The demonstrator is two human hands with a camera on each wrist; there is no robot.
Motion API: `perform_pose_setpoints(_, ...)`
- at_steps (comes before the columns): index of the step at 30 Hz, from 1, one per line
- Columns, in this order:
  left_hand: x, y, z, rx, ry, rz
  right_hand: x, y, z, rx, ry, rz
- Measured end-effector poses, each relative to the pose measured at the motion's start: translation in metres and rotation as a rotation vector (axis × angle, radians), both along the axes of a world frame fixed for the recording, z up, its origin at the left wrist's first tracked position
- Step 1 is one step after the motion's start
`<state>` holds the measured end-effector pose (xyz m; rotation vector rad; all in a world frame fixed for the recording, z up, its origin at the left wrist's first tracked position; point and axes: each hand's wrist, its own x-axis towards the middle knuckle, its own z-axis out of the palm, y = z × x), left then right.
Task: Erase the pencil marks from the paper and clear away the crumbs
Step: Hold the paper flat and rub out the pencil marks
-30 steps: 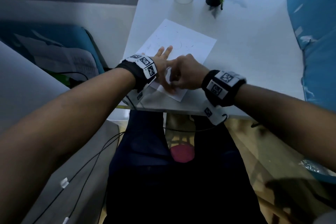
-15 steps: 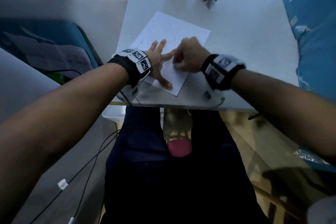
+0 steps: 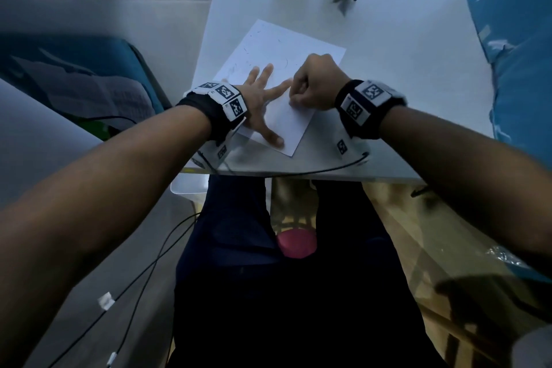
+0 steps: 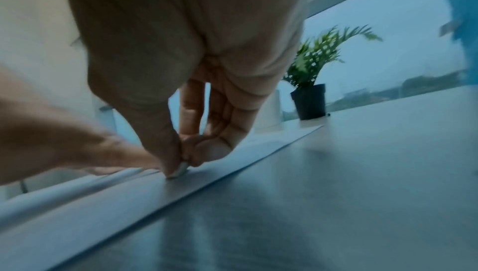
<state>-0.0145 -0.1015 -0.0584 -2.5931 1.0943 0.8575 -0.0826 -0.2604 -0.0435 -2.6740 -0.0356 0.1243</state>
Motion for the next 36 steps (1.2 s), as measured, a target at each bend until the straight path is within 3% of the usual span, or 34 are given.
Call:
perform_pose_setpoints(7,0.009,0.005,-0.009,-0.074,-0.028,-0.019,0.010,-0.019,-0.005,0.017,0.117,-0.080)
perform_pose_setpoints(13,0.036,0.009,-0.005,-0.109,-0.258,0.052,0.008,-0.017,-0.010,0.033,0.114,-0.054)
perform_pose_setpoints(15,0.034,0.013,-0.003,-0.195,-0.313,-0.023,0.010,-0.022,-0.007,0.038,0.087,-0.058)
perform_pose_setpoints(19,0.009,0.025,-0.004,-0.372,-0.154,-0.353,0.019,-0.042,-0.006,-0.052,0.003,-0.128)
perform_pose_setpoints(23,-0.027,0.028,-0.023,-0.347,-0.026,-0.595,0.022,-0.041,-0.010,-0.086,0.043,-0.110)
perform_pose_setpoints(25,-0.028,0.026,-0.028,-0.329,0.004,-0.588,0.024,-0.040,-0.009,-0.081,0.048,-0.101)
perform_pose_setpoints(27,-0.011,0.025,-0.024,-0.296,-0.008,-0.431,0.025,-0.041,-0.008,-0.085,0.053,-0.107)
perform_pose_setpoints(29,0.011,0.023,-0.013,-0.151,-0.081,-0.272,0.026,-0.042,-0.007,-0.091,0.065,-0.110)
perform_pose_setpoints(31,0.023,0.019,0.004,-0.040,-0.150,-0.218,0.026,-0.040,-0.006,-0.094,0.077,-0.109)
perform_pose_setpoints(33,0.015,0.013,0.015,-0.093,-0.166,-0.286,0.027,-0.038,-0.005,-0.091,0.076,-0.107)
perform_pose_setpoints(36,-0.024,0.008,0.010,-0.214,-0.100,-0.556,0.027,-0.039,-0.006,-0.106,0.074,-0.094)
